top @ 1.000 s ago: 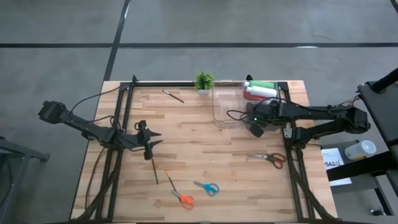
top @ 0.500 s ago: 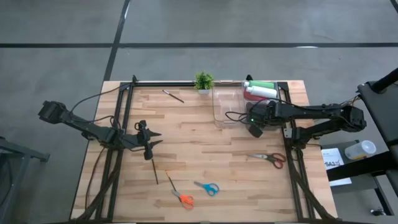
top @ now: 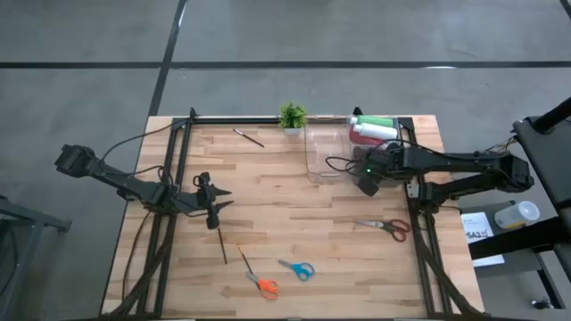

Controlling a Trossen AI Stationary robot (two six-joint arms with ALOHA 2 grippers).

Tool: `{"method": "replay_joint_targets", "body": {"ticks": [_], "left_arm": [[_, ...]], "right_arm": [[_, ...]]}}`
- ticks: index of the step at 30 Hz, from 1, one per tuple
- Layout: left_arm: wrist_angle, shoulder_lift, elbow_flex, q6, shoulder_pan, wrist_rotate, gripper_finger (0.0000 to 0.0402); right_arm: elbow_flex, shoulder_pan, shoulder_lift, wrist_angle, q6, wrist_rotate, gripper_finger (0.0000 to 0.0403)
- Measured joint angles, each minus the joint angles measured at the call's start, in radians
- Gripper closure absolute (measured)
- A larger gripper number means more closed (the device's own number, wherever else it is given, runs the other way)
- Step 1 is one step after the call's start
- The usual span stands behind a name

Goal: Pick & Place Paint Supplies
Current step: Put the silver paintbrush into the black bin

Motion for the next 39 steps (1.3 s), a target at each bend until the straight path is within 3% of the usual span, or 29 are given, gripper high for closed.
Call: {"method": "replay_joint_targets", "body": {"ticks": [7, 11, 17, 24, 29, 33, 39], "left_arm": [[0.0, 0.0, 0.0, 0.0, 0.0, 0.0, 0.0247], [0.0, 0.0, 0.0, 0.0, 0.0, 0.0, 0.0247], [0.0, 0.0, 0.0, 0.0, 0.0, 0.0, 0.0247], [0.0, 0.0, 0.0, 0.0, 0.0, 0.0, 0.0247], [0.0, 0.0, 0.0, 0.0, 0.0, 0.0, 0.0246], [0.0, 0.0, 0.0, 0.0, 0.0, 0.0, 0.0246], [0.0, 0.0, 0.0, 0.0, 0.0, 0.0, 0.0246]], "right_arm": [[0.082, 0.062, -0.127, 0.023, 0.0, -0.021, 0.0296], [0.09, 0.096, -0.197, 0.136, 0.009, -0.04, 0.0296], [0.062, 0.136, -0.255, 0.444, -0.116, -0.151, 0.0296], [-0.121, 0.138, -0.229, 1.031, -0.177, -0.044, 0.0296], [-0.288, 0.138, -0.171, 1.417, -0.245, -0.031, 0.0296], [-0.352, 0.137, -0.152, 1.54, -0.308, -0.028, 0.0296], [-0.371, 0.137, -0.162, 1.553, -0.264, -0.028, 0.0296]]}}
